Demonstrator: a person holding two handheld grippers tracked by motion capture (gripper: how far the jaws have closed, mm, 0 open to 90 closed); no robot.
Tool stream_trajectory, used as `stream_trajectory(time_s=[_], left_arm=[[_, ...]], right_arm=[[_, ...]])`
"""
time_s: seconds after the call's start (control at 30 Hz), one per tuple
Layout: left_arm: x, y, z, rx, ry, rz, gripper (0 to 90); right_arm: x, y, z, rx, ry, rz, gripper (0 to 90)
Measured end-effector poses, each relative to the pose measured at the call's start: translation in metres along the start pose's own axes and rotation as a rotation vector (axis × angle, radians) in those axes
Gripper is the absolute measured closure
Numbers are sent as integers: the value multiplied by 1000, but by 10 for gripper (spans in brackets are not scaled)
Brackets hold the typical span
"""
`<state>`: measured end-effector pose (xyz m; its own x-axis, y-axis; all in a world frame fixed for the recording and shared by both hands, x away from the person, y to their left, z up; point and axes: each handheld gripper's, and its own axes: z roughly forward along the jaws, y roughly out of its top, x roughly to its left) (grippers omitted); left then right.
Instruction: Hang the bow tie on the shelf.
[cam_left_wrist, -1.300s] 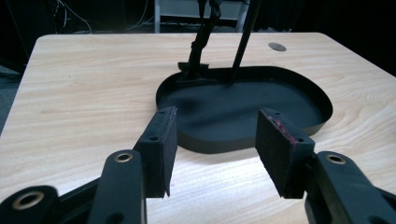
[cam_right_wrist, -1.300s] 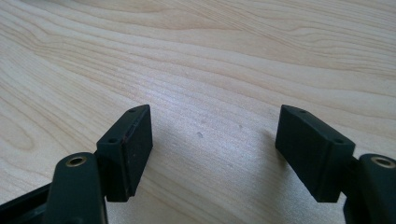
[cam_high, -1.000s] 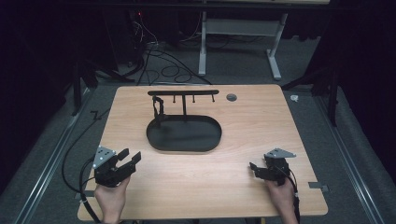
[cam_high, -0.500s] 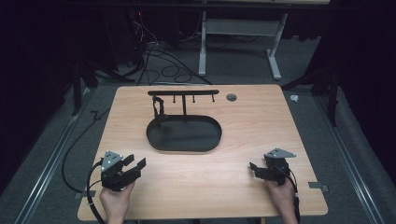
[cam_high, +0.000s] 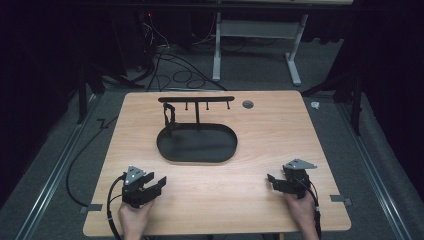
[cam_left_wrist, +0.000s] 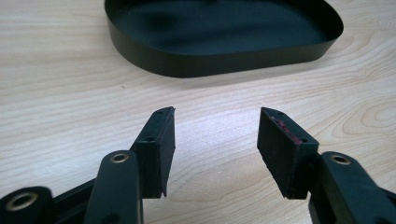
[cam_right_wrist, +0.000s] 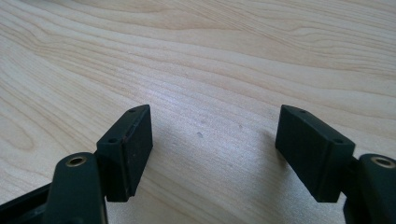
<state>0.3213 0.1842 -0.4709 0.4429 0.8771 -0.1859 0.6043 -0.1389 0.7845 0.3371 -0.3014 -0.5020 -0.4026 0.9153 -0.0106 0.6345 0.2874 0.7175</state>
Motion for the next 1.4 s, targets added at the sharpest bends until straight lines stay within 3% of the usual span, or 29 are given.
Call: stream_trajectory(time_s=[0.53, 1.4], left_arm=[[-9, -1, 28, 27, 25, 21, 469], [-18, -9, 53, 54, 123, 121, 466]], right_arm=[[0, 0, 0, 0, 0, -2, 287], [0, 0, 0, -2, 0, -3, 287]])
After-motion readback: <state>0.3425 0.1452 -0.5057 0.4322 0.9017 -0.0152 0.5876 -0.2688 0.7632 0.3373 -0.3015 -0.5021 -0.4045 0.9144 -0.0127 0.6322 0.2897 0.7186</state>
